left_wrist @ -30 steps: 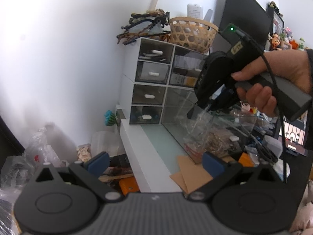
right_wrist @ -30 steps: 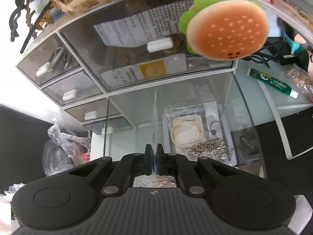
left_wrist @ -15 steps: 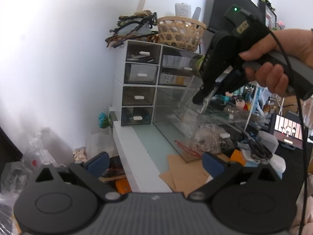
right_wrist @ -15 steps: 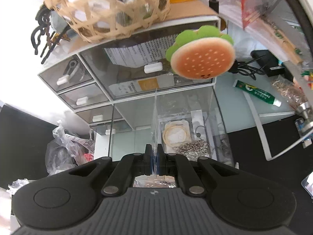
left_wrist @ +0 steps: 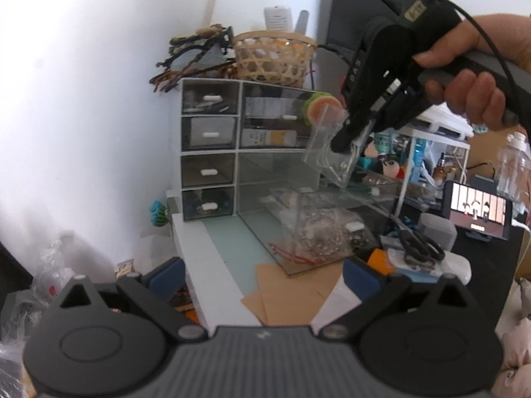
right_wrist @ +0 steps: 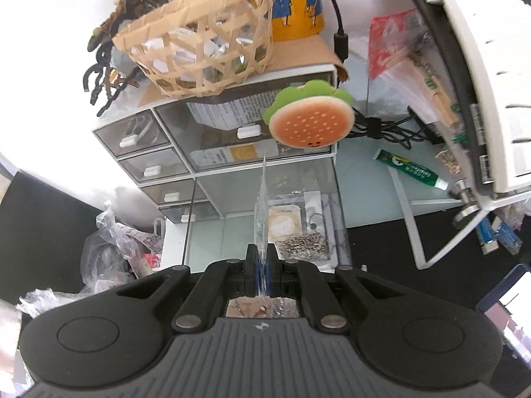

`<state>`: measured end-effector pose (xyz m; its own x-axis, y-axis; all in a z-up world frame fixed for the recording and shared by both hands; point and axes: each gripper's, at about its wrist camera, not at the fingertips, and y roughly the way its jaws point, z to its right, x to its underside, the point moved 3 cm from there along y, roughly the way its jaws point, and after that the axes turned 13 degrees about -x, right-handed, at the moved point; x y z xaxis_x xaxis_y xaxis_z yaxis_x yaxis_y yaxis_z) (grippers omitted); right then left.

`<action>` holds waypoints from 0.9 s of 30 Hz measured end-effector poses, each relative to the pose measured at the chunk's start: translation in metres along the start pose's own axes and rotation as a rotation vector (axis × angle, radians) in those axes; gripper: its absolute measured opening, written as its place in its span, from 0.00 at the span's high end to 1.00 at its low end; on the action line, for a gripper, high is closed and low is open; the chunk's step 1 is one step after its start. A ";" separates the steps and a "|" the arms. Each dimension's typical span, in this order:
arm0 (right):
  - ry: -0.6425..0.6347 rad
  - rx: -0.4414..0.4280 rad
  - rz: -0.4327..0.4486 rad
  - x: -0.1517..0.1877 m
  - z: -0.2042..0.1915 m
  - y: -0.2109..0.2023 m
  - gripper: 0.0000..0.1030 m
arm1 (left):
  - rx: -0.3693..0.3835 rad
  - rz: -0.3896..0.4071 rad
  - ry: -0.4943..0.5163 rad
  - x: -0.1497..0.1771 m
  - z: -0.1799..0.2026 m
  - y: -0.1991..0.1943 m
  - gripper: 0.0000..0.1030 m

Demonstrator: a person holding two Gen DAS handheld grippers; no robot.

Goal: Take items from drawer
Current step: 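Lift the clear bag up and out of the drawer with the right gripper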

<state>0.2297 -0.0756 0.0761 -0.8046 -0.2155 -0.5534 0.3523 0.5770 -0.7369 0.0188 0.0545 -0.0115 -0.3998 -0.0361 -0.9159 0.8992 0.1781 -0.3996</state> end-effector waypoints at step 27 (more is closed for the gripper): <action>-0.110 -0.017 0.008 0.028 -0.006 -0.071 0.96 | 0.054 0.001 -0.016 -0.004 0.010 -0.006 0.00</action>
<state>0.1793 -0.1182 0.1151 -0.7439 -0.2956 -0.5993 0.3498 0.5919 -0.7261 0.0165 0.0439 -0.0059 -0.3966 -0.0519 -0.9165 0.9080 0.1249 -0.4000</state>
